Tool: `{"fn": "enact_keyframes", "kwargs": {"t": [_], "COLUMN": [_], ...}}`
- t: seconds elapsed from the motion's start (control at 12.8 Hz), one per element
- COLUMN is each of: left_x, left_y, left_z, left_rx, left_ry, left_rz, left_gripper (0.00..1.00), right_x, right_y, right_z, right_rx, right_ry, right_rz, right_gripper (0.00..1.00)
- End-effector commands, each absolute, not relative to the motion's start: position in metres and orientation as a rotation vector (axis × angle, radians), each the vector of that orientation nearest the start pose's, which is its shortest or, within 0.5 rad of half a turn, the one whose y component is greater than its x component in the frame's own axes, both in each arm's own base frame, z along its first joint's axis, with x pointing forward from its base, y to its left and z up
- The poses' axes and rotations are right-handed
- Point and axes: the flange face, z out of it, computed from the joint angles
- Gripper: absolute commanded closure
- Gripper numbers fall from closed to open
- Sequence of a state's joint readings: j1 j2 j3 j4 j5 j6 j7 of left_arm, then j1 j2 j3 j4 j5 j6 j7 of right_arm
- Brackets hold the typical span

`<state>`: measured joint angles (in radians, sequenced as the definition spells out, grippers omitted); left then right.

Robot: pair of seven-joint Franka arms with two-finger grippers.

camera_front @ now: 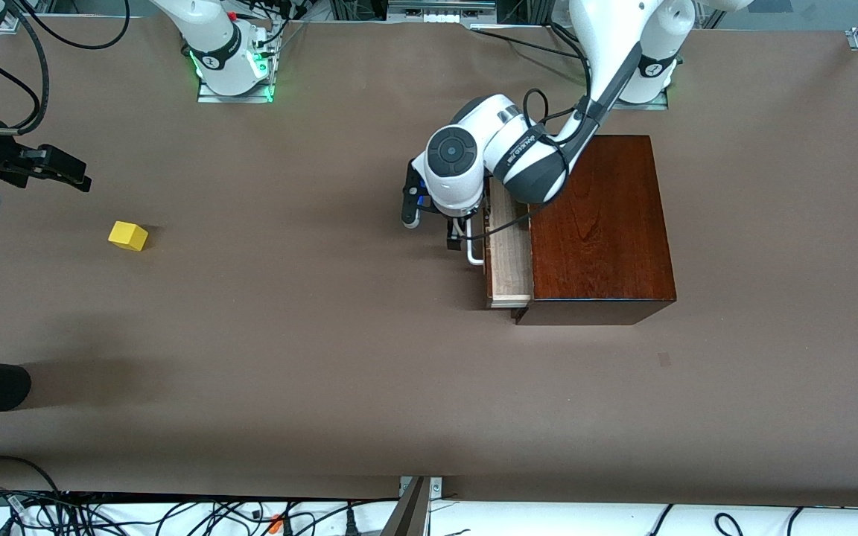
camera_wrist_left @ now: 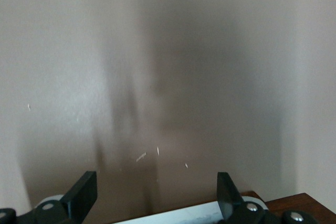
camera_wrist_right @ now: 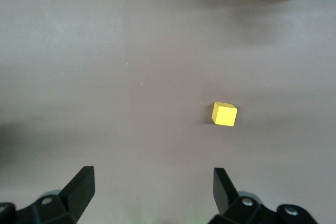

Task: Open drawer, take yellow block, close drawer
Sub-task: 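Push the drawer shut into the box with the left gripper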

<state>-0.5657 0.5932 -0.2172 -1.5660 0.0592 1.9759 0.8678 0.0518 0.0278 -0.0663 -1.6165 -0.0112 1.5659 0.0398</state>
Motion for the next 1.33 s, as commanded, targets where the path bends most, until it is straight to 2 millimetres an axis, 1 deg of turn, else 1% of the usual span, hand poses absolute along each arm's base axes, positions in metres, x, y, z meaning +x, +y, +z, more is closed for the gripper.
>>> {"fn": "enact_keyframes", "kwargs": {"t": [0.0,0.23,0.39,0.62,0.78,0.94,1.25], "left_x": [0.517,0.522,0.529,0.531,0.533,0.534,0.539], "left_y": [-0.427,-0.415,-0.405,-0.402,-0.399,-0.397,-0.387], "left_z": [0.311,0.317,0.319,0.319,0.32,0.331,0.333], "left_rx": [-2.13,-2.145,-2.121,-2.118,-2.084,-2.077,-2.099], "left_ry": [2.329,2.311,2.288,2.281,2.271,2.258,2.232], "left_rz": [0.295,0.32,0.326,0.327,0.342,0.348,0.366], "left_gripper": [0.0,0.0,0.0,0.0,0.0,0.0,0.0], "right_x": [0.555,0.555,0.555,0.555,0.555,0.555,0.556], "right_y": [-0.01,-0.007,-0.007,-0.007,-0.007,-0.008,-0.007], "right_z": [0.595,0.595,0.595,0.595,0.595,0.596,0.595], "right_rx": [-3.155,-3.151,-3.145,-3.143,-3.142,-3.141,-3.14], "right_ry": [0.113,0.123,0.205,0.207,0.217,0.219,0.217], "right_rz": [0.125,0.12,0.122,0.12,0.12,0.115,0.106], "right_gripper": [0.0,0.0,0.0,0.0,0.0,0.0,0.0]}}
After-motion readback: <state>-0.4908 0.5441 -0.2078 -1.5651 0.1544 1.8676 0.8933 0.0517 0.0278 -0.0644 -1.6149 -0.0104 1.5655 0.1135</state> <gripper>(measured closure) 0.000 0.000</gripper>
